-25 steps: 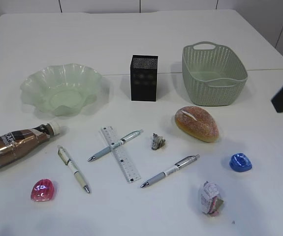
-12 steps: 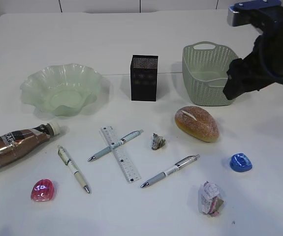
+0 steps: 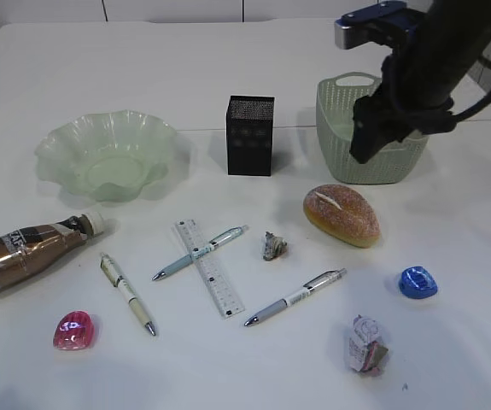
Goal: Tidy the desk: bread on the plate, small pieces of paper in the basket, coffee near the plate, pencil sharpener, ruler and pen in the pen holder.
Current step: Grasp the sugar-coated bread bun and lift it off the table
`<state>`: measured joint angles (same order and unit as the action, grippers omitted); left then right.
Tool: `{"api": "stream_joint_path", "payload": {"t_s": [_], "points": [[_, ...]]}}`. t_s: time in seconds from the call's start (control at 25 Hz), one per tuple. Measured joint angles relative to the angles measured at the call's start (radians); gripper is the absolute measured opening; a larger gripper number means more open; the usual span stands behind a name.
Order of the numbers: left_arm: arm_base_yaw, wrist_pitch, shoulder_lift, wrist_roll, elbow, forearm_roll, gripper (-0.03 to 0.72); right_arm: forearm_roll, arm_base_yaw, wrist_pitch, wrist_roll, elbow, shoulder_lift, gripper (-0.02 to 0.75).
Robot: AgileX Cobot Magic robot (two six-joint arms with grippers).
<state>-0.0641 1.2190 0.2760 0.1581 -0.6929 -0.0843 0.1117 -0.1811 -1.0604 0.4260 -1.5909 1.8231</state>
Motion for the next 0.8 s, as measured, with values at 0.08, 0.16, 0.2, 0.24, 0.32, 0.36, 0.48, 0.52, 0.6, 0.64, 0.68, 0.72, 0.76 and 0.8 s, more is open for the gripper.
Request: {"api": "stream_joint_path", "payload": {"t_s": [0.08,0.16,0.2,0.24,0.32,0.36,0.48,0.52,0.6,0.64,0.68,0.72,0.76,0.8], "points": [[0.0,0.0,0.019,0.0,-0.009,0.0,0.593,0.002,-0.019,-0.046,0.013,-0.061,0.077,0.568],[0.0,-0.002,0.032,0.0,-0.027,0.0,0.593,0.004,-0.023,-0.065,0.017,-0.084,0.098,0.568],[0.0,-0.004,0.039,0.0,-0.035,0.0,0.593,0.004,-0.023,-0.065,0.017,-0.084,0.098,0.568],[0.0,-0.006,0.044,0.0,-0.043,0.0,0.593,0.006,-0.035,-0.109,0.021,-0.142,0.153,0.568],[0.0,-0.007,0.053,0.0,-0.052,0.0,0.593,0.006,-0.039,-0.12,0.021,-0.159,0.181,0.568],[0.0,-0.007,0.055,0.0,-0.056,0.0,0.593,0.006,-0.039,-0.122,0.021,-0.161,0.185,0.568],[0.0,-0.007,0.055,0.0,-0.056,0.0,0.592,0.006,-0.039,-0.127,0.023,-0.167,0.214,0.568],[0.0,-0.007,0.055,0.0,-0.056,0.0,0.592,0.006,-0.039,-0.127,0.023,-0.167,0.214,0.568],[0.0,-0.007,0.055,0.0,-0.056,0.0,0.592,0.006,-0.039,-0.127,0.024,-0.169,0.231,0.568],[0.0,-0.007,0.055,0.0,-0.056,0.0,0.592,0.006,-0.039,-0.129,0.024,-0.169,0.231,0.568],[0.0,-0.007,0.055,0.0,-0.056,0.0,0.592,0.001,-0.039,-0.129,0.024,-0.169,0.239,0.568],[0.0,-0.007,0.055,0.0,-0.056,0.0,0.592,-0.012,-0.039,-0.13,0.026,-0.171,0.248,0.568],[0.0,-0.007,0.055,0.0,-0.056,0.0,0.592,-0.017,-0.039,-0.13,0.025,-0.171,0.253,0.568],[0.0,-0.007,0.055,0.0,-0.056,0.0,0.592,-0.024,-0.039,-0.13,0.025,-0.171,0.261,0.568]]}}
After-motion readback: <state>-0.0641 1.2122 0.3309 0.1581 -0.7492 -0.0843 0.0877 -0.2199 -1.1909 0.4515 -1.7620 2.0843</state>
